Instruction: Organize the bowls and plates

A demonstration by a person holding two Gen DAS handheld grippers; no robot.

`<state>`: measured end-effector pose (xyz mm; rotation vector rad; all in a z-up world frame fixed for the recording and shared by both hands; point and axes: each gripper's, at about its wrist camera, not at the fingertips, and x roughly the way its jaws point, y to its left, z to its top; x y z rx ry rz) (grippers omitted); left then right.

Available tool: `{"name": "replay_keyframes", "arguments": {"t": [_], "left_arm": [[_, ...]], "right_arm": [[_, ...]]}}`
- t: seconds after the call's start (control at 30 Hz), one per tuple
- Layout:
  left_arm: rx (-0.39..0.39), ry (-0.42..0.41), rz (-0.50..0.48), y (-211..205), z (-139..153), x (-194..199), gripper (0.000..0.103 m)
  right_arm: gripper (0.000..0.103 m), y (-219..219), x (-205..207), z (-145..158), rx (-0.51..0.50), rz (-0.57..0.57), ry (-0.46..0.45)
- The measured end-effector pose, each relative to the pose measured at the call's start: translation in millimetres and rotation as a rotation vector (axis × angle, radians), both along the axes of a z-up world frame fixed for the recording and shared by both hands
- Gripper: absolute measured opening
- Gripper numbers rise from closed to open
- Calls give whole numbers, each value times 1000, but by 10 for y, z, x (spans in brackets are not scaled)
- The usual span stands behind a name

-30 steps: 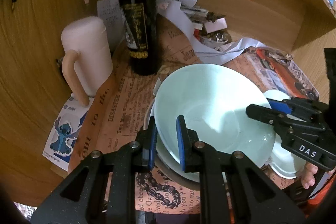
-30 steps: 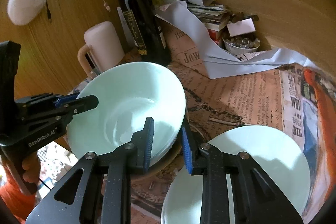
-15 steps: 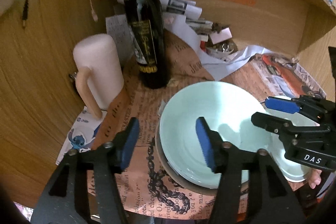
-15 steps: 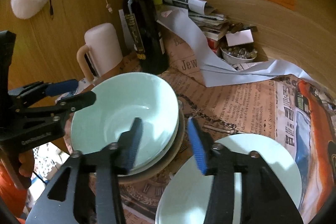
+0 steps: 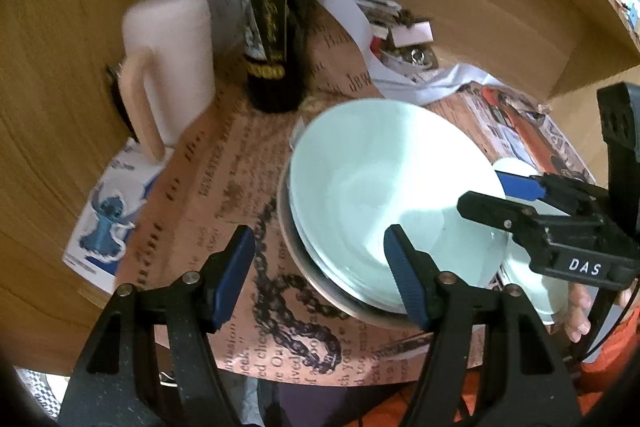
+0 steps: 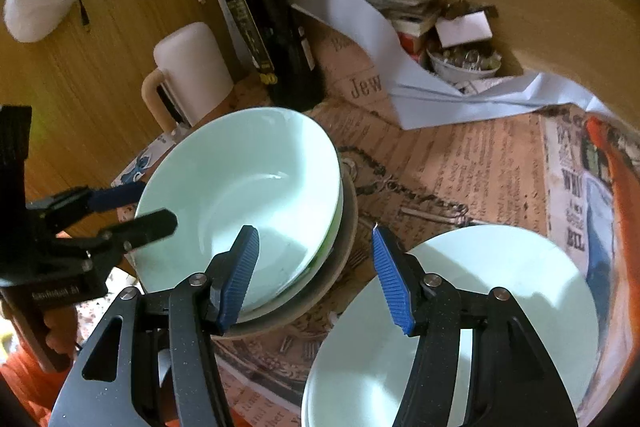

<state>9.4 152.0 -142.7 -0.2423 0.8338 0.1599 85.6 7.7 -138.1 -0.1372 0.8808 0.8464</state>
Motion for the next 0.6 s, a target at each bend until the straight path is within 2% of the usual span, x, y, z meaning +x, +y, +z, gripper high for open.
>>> {"name": "replay_keyframes", "arguments": {"t": [0.2,0.27,0.33,0.6], "left_arm": [[-31,-1,-14,13,-68,19,66],[-45,-2,-24,30,-83,48,59],[-65,1,-42,33,-96,62,53],[-39,1,-36,-19,-87,75,53]], "right_arm": [[54,98,31,-67,-26,19,30],[48,121,40,-75,-33,18,28],[45,144,61,-93,-41,24,35],[40,168,81,-154,-50,6,37]]}}
